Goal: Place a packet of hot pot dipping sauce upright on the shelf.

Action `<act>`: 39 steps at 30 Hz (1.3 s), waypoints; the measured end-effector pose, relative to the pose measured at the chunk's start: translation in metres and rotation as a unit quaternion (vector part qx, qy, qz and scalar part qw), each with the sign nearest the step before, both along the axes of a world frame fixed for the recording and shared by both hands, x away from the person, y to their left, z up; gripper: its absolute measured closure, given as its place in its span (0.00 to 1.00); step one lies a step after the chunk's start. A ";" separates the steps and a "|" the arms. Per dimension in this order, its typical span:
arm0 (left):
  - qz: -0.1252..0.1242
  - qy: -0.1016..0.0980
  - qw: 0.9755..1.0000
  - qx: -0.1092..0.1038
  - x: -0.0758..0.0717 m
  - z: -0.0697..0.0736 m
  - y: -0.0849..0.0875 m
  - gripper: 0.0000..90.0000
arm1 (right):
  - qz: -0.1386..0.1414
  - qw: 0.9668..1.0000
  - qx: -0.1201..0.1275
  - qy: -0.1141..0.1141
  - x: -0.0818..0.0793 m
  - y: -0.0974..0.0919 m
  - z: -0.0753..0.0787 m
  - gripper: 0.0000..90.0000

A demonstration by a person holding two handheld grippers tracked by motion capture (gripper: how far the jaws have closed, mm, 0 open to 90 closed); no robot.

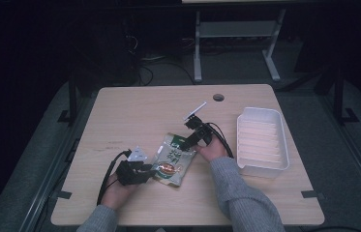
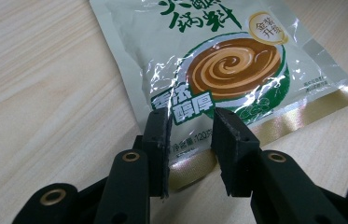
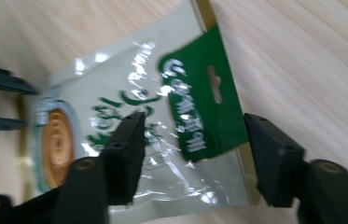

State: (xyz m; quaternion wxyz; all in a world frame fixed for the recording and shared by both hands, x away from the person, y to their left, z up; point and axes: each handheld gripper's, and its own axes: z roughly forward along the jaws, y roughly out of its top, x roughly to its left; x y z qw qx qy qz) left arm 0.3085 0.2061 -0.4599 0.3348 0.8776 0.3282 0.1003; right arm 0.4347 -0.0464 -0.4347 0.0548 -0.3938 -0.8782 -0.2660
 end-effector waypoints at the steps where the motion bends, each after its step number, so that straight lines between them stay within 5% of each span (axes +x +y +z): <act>1: 0.000 0.000 1.000 0.000 0.000 0.000 0.000 0.74 | 0.000 1.000 0.000 0.000 0.000 0.000 0.000 0.46; 10: -0.001 0.002 1.000 -0.002 0.000 0.000 -0.001 0.73 | 0.020 0.999 0.036 0.008 -0.001 -0.002 0.004 0.62; 23: -0.001 0.002 1.000 -0.006 0.000 -0.001 -0.001 0.71 | 0.017 1.000 0.006 0.004 0.004 0.008 -0.013 0.78; 30: -0.005 0.002 1.000 -0.004 0.000 0.000 -0.001 0.69 | 0.021 1.000 0.003 -0.012 0.003 0.007 -0.010 0.95; 39: -0.005 0.002 1.000 0.002 -0.001 0.001 -0.001 0.63 | 0.034 0.999 0.024 -0.029 -0.008 0.002 0.007 0.97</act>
